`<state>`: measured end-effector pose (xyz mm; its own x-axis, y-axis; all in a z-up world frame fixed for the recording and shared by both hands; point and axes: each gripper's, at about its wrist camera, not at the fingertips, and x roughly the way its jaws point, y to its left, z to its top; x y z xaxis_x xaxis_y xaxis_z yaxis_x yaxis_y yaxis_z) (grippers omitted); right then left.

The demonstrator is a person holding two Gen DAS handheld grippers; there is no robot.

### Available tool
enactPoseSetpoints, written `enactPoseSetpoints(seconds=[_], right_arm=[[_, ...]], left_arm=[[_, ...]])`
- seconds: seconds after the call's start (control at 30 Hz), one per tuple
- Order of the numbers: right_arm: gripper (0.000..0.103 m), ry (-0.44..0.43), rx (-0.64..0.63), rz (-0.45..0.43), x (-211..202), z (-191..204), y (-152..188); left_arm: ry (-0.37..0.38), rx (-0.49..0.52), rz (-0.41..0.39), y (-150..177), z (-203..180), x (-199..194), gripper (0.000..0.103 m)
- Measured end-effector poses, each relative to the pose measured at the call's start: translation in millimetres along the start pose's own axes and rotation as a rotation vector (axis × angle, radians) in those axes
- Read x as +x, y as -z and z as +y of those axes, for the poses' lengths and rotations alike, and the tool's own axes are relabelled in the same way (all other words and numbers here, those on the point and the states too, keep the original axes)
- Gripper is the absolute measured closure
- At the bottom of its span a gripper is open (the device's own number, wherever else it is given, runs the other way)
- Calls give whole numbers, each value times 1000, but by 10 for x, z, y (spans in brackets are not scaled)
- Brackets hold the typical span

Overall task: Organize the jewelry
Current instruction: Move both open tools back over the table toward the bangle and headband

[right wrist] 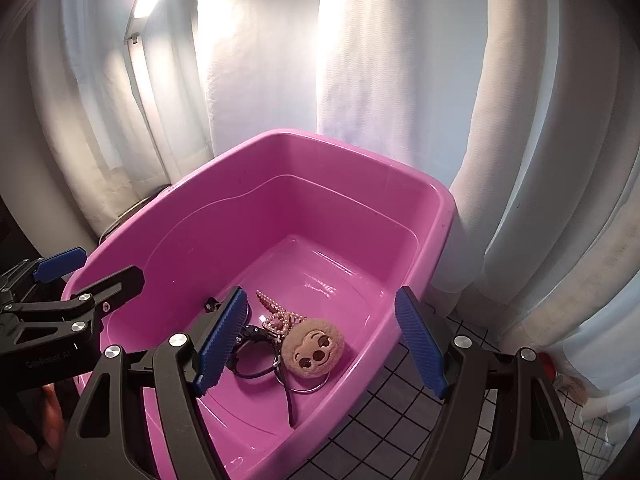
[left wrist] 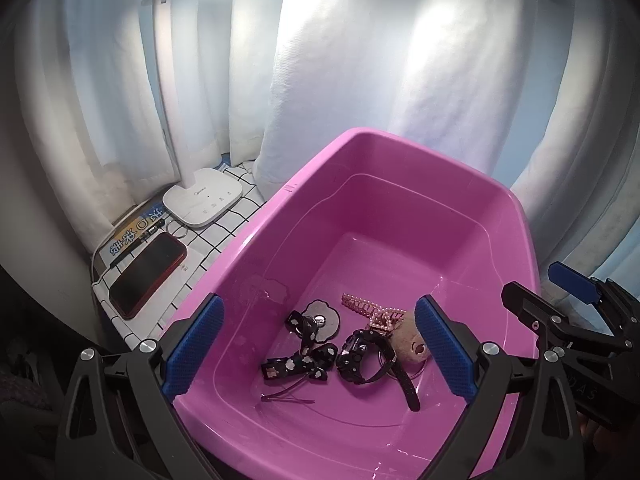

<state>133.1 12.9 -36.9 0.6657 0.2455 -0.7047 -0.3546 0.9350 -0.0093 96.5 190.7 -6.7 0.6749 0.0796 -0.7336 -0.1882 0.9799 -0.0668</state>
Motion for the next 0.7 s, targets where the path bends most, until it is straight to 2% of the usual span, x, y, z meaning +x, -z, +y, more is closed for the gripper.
enactPoseSetpoints(seconds=[0.23,0.37,0.47,0.53,0.7], right_arm=[[30,-22,57,-22,-273,-132,311],[30,-22,75,-52,-530,-277,597],[30,-5,118,-63,-739,-534,888],[30,29,161,-55,-854,-781,1089],[30,176,275,-18,-1175,-1511,1628]], left_arm=[[39,-5,13,134,-116,-70,7],[80,-6,10,192,-233,-184,7],[114,17,-6,224,-402,-316,7],[145,36,-17,262,-545,-414,7],[239,96,-36,418,-1005,-603,6]])
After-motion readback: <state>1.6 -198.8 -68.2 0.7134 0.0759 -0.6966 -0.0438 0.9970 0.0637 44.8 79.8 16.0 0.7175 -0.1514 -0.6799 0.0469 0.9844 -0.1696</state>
